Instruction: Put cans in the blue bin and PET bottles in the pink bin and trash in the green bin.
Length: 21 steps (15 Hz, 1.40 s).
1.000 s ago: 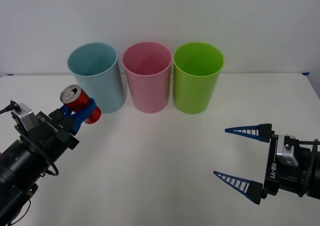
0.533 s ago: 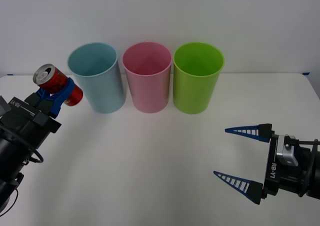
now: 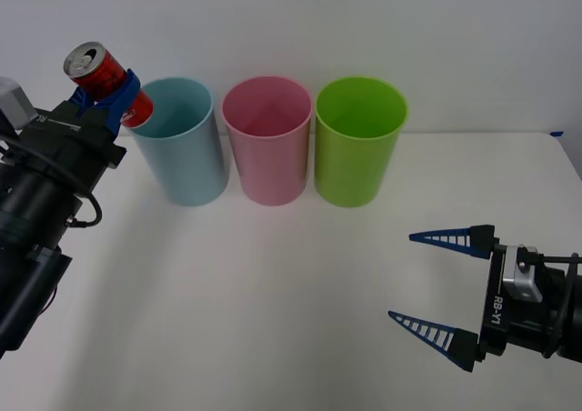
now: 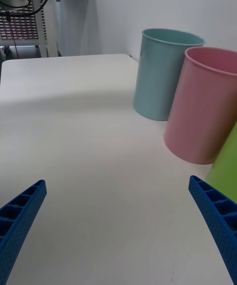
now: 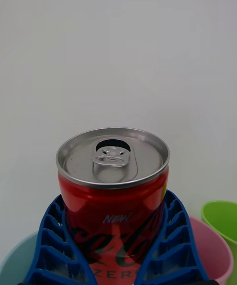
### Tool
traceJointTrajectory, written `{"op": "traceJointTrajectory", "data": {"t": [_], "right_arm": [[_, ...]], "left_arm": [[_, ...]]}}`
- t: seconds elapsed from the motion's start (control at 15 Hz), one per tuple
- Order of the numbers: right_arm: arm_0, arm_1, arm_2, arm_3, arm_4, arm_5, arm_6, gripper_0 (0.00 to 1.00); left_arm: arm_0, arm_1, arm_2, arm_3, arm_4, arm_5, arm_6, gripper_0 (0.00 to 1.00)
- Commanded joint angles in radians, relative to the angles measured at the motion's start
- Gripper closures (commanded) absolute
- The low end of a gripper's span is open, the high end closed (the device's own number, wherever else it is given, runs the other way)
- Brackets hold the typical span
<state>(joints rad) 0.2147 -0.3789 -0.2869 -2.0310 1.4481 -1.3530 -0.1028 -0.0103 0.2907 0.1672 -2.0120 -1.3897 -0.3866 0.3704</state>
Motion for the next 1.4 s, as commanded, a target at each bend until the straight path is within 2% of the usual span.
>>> {"op": "traceJointTrajectory", "data": {"t": [0.07, 0.33, 0.8, 1.13, 1.4], "right_arm": [[0.0, 0.0, 0.0, 0.0, 0.0, 0.0, 0.0, 0.0], [0.0, 0.0, 0.0, 0.0, 0.0, 0.0, 0.0, 0.0], [0.0, 0.0, 0.0, 0.0, 0.0, 0.0, 0.0, 0.0], [0.0, 0.0, 0.0, 0.0, 0.0, 0.0, 0.0, 0.0], [0.0, 0.0, 0.0, 0.0, 0.0, 0.0, 0.0, 0.0]], "left_arm": [[-0.065, 0.033, -0.015, 0.042, -0.074, 0.051, 0.041, 1.0], [-0.151, 0.082, -0.037, 0.134, -0.121, 0.09, 0.062, 1.0], [-0.33, 0.093, -0.044, 0.338, -0.183, 0.09, 0.07, 1.0], [-0.39, 0.111, -0.049, 0.466, -0.239, 0.09, 0.073, 1.0], [-0.399, 0.16, -0.112, 0.516, -0.21, 0.089, 0.093, 1.0]]}}
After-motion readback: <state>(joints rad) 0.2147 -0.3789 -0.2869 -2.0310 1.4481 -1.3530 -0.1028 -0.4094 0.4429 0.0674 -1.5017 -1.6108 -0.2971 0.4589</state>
